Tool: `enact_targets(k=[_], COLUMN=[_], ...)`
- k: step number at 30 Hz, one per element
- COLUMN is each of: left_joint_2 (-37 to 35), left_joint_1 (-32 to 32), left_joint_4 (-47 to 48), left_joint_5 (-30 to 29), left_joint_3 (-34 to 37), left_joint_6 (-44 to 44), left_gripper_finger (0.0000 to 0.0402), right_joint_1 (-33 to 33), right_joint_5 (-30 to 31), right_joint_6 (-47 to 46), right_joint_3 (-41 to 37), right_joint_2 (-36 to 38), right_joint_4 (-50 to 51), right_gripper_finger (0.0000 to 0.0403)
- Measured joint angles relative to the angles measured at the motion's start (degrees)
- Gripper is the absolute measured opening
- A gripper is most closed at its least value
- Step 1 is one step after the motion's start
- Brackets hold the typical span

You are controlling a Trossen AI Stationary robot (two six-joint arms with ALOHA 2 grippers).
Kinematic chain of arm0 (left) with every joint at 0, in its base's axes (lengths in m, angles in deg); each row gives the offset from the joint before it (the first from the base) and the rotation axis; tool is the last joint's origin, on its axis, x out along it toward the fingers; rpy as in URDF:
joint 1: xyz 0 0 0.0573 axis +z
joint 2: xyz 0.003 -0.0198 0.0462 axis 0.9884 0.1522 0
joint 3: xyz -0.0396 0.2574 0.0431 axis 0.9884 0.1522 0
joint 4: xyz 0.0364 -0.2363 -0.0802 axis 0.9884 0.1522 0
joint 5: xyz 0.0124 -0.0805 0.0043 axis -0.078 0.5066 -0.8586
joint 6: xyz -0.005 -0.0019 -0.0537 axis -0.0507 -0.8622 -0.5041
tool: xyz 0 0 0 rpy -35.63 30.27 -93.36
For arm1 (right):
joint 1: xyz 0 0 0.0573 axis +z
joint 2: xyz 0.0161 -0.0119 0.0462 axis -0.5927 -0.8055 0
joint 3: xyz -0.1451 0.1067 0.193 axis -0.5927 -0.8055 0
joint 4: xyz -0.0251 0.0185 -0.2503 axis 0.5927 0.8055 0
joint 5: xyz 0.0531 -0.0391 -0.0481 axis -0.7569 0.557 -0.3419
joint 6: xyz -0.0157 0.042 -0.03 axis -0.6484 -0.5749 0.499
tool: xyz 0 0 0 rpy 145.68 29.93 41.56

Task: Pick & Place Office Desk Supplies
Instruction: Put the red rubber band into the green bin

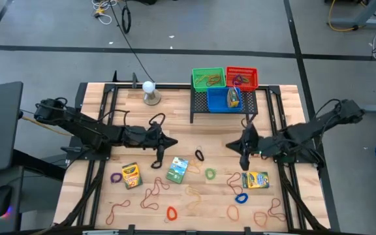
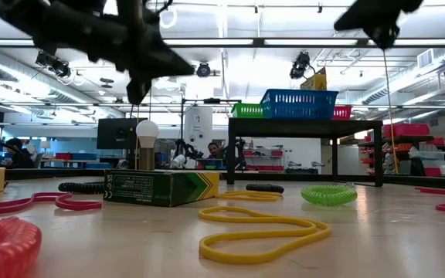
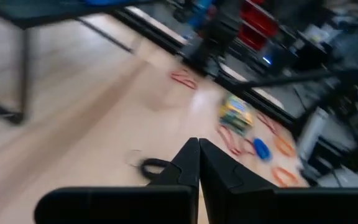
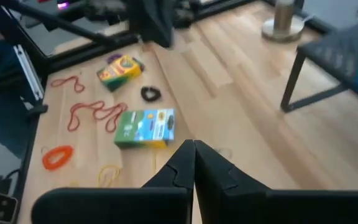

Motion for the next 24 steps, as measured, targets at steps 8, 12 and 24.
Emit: enact_targets(k=[8,12,24], left_joint_2=[0.09,2.13,9.03], left_joint_1=[-5.30,-7.15,-9.95], left_joint_4=[20.82,24.20,23.88], left_joint_5=[4.75,6.70,4.61], left_joint_3=[-9.86,-12.89,-19.00], left_joint_6=[-4.88,-10.52,-16.55], left_gripper_finger=[0.0007,0.0017,0.0007], right_joint_1=[0.67,0.61,-0.09], right_joint_5=[0.21,0.21,0.12], right_joint_6=[0.31,5.65,7.11], right_joint_3=[-6.61,-6.77,-6.79], right_joint_2=[0.01,0.01,0.09], right_joint_4=[-6.28,-5.42,-9.79], right_gripper_finger=[0.0009,0.0009,0.0009])
